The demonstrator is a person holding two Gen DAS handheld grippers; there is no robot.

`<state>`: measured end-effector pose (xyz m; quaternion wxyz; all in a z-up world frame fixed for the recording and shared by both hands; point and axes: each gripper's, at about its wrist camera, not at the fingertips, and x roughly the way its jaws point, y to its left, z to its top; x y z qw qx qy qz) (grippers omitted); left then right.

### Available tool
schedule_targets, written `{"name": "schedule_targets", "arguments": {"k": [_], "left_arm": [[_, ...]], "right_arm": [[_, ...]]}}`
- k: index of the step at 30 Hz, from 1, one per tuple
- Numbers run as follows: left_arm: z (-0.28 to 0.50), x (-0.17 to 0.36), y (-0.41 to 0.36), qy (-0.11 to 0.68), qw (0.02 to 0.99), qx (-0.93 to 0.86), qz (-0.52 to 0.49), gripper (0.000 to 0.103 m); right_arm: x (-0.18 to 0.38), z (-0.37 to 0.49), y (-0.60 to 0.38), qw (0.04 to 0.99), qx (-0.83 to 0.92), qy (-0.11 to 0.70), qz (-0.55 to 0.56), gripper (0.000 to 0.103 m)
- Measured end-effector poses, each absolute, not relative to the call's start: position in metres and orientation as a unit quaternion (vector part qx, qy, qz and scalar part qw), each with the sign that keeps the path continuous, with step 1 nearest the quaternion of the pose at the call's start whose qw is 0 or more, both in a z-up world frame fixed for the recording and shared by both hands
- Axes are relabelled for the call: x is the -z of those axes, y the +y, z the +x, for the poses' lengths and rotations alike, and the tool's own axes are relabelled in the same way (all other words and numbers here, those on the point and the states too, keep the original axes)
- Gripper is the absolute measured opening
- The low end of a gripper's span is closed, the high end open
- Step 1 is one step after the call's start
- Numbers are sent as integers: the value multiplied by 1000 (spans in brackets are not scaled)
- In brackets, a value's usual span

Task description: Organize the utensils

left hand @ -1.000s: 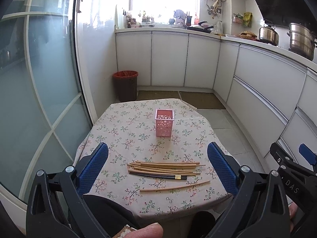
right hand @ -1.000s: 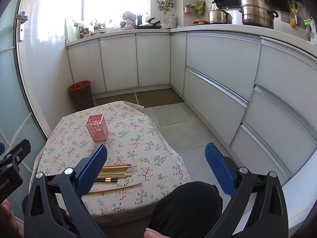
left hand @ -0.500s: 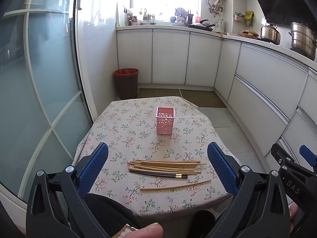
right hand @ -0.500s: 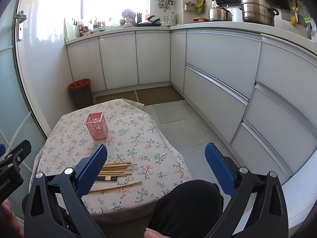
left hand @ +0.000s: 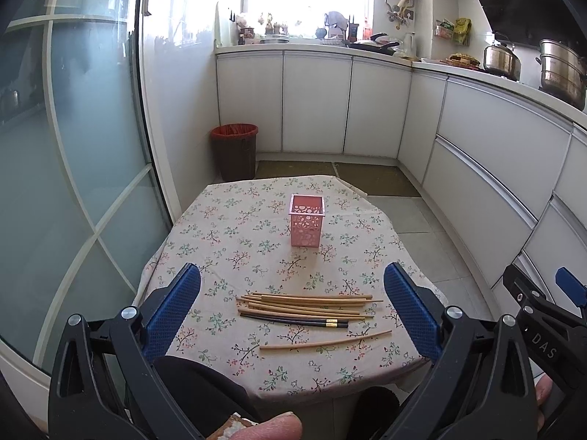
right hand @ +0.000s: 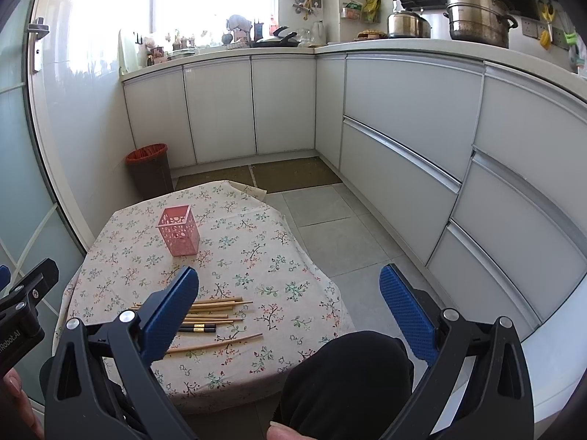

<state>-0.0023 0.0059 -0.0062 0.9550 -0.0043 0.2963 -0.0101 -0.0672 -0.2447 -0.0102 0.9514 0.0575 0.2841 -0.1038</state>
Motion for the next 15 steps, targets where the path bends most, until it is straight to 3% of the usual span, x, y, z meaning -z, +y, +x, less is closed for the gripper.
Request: {"name": "schedule_targets", "arguments": {"k": [15], "left_arm": [[-1, 7, 8, 301, 954, 9, -6, 96]], "right_arm": [[10, -67, -245, 951, 105, 286, 57, 96]]}}
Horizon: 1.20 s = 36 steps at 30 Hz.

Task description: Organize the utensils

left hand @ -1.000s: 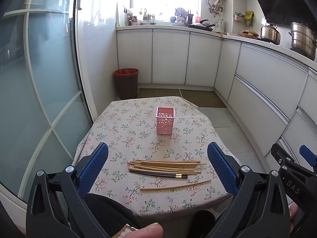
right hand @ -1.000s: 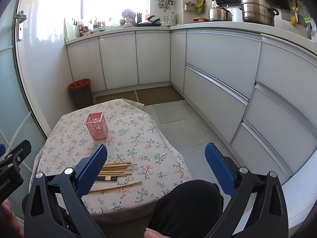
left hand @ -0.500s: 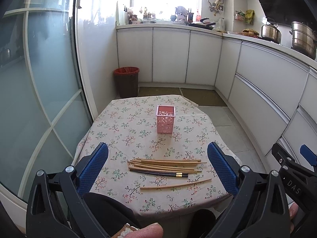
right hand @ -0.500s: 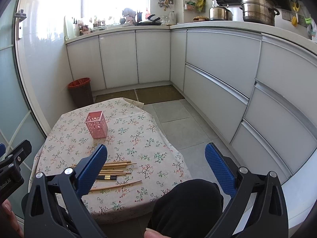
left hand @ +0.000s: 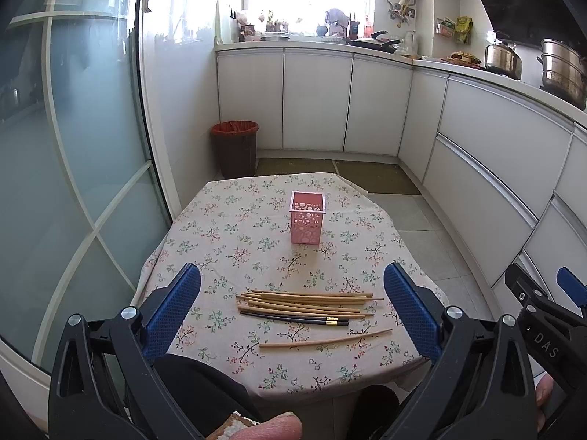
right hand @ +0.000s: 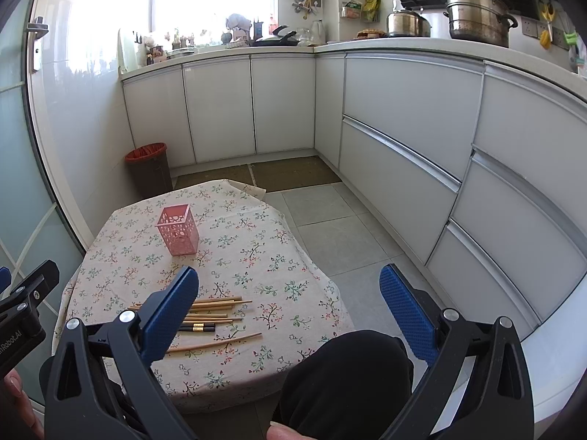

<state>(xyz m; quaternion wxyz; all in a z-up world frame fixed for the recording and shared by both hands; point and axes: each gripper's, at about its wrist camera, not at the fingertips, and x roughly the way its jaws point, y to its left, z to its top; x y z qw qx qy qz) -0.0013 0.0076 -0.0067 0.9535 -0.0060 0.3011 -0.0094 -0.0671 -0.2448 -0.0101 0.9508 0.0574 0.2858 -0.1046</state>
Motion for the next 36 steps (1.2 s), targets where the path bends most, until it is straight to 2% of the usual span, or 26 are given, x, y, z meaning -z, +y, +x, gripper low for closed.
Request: {"name": "schedule_targets", "arguments": {"k": [11, 16, 26, 32, 36], "left_arm": [[7, 14, 5, 318, 948, 12, -6, 96], [36, 33, -5, 370, 928, 42, 20, 96], [143, 131, -53, 548, 814, 161, 100, 96], [202, 192, -93, 626, 736, 200, 164, 96], [231, 219, -119, 649, 698, 220, 209, 96]], "right_arm": [[14, -61, -248, 947, 110, 296, 65, 96], [24, -49, -259, 937, 109, 317, 99, 96], [62, -6, -291, 906, 83, 377, 175, 96], [102, 30, -318, 866, 84, 434, 233, 96], [118, 46, -329, 854, 87, 449, 247, 96]]}}
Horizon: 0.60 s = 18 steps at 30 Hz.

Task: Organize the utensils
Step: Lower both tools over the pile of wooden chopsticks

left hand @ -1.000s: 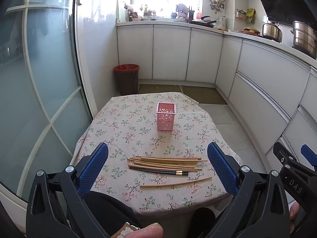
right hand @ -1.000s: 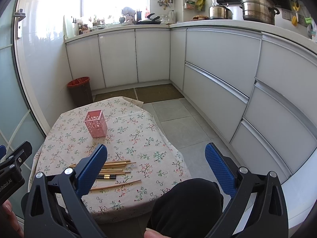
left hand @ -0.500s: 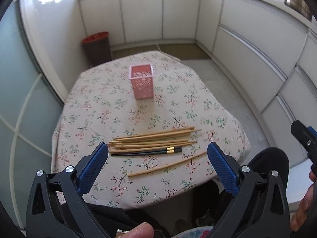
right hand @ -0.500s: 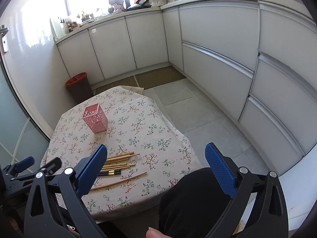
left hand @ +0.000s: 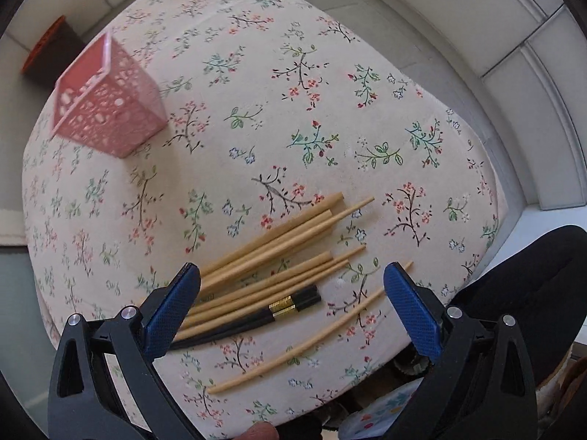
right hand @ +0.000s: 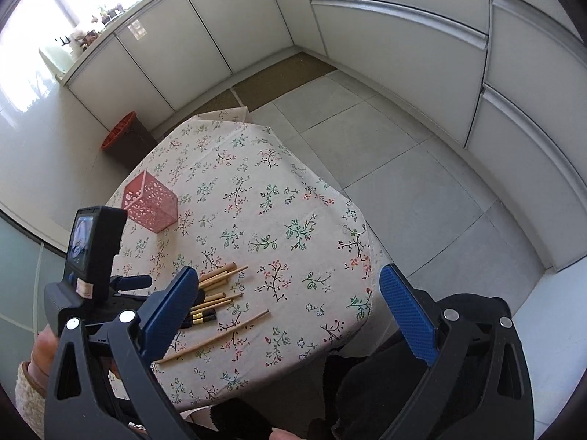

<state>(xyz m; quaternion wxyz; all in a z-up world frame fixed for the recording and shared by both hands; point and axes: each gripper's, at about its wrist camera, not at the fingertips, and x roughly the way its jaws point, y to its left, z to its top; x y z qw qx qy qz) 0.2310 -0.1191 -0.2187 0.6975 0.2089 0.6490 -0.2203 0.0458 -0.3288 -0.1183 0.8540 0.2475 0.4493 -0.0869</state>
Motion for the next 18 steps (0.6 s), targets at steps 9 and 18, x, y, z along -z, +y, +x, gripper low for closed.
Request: {"name": "schedule_targets", "arguments": {"k": [9, 18], "left_arm": [[243, 239, -172, 646, 624, 297, 324, 84], [221, 252, -191, 592, 603, 364, 392, 37]], "right_arm": [[147, 63, -353, 825, 103, 481, 278, 96], [141, 59, -349, 832, 128, 471, 264, 96]]}}
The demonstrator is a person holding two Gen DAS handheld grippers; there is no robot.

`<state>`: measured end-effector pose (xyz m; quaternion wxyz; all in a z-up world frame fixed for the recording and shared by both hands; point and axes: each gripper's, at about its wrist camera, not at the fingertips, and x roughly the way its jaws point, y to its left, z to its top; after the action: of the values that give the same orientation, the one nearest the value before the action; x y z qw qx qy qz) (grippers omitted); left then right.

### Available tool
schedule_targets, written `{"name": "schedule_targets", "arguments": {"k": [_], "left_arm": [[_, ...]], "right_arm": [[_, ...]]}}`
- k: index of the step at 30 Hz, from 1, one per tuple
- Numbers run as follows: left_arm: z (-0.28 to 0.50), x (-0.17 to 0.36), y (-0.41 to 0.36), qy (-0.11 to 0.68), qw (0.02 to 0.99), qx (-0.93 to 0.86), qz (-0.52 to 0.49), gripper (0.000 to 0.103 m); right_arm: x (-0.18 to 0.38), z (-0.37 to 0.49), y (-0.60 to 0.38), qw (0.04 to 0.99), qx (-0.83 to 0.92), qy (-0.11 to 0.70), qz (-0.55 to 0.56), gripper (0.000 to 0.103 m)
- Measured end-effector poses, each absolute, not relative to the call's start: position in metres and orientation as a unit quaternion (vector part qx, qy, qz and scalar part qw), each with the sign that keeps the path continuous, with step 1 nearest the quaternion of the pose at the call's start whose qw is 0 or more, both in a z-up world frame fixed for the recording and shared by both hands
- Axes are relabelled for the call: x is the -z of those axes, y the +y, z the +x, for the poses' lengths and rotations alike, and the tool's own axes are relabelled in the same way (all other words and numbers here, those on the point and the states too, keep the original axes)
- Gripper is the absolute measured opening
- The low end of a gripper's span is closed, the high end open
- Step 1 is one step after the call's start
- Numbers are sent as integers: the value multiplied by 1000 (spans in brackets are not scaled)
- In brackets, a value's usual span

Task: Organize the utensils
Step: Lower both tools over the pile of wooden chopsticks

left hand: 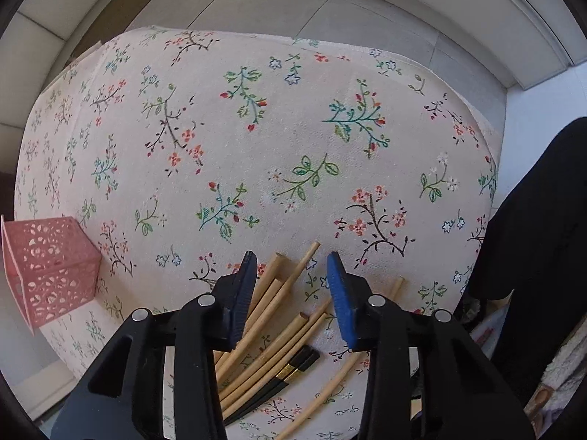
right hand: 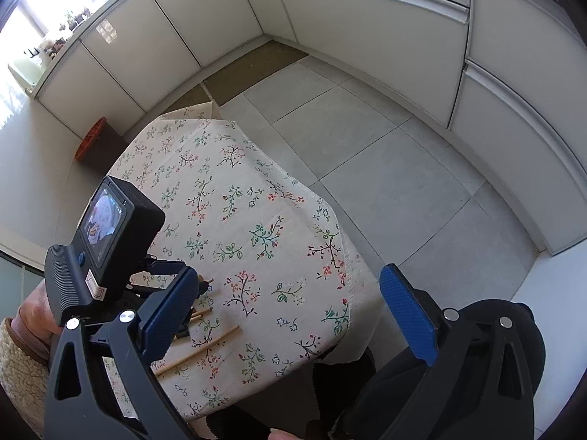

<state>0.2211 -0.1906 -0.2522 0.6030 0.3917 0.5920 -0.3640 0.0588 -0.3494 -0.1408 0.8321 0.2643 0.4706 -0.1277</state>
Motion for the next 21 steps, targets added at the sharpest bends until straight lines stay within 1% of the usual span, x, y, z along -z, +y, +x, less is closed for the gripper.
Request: {"name": "schedule_targets", "arguments": {"k": [3, 8, 11, 13, 18, 20, 21], "left_arm": [[210, 262, -196, 575, 595, 383, 411, 37], [199, 275, -198, 558, 593, 378, 441, 34], [186, 287, -195, 551, 594, 384, 442, 33], [183, 288, -189, 539, 598, 391, 446, 39], [171, 284, -176, 502, 617, 411, 446, 41], [165, 269, -162, 485, 630, 426, 432, 40], [162, 264, -159, 472, 639, 435, 423, 42]], "right_arm": [[141, 58, -348, 828, 131, 477, 264, 96], [136, 56, -336, 832, 152, 479, 234, 96], [137, 56, -331, 827, 150, 488, 235, 96], [141, 56, -327, 819, 147, 500, 240, 96], [149, 52, -315, 807, 144, 518, 243, 96], [149, 50, -313, 805, 148, 520, 245, 96], [149, 49, -313, 804, 151, 519, 245, 96]]}}
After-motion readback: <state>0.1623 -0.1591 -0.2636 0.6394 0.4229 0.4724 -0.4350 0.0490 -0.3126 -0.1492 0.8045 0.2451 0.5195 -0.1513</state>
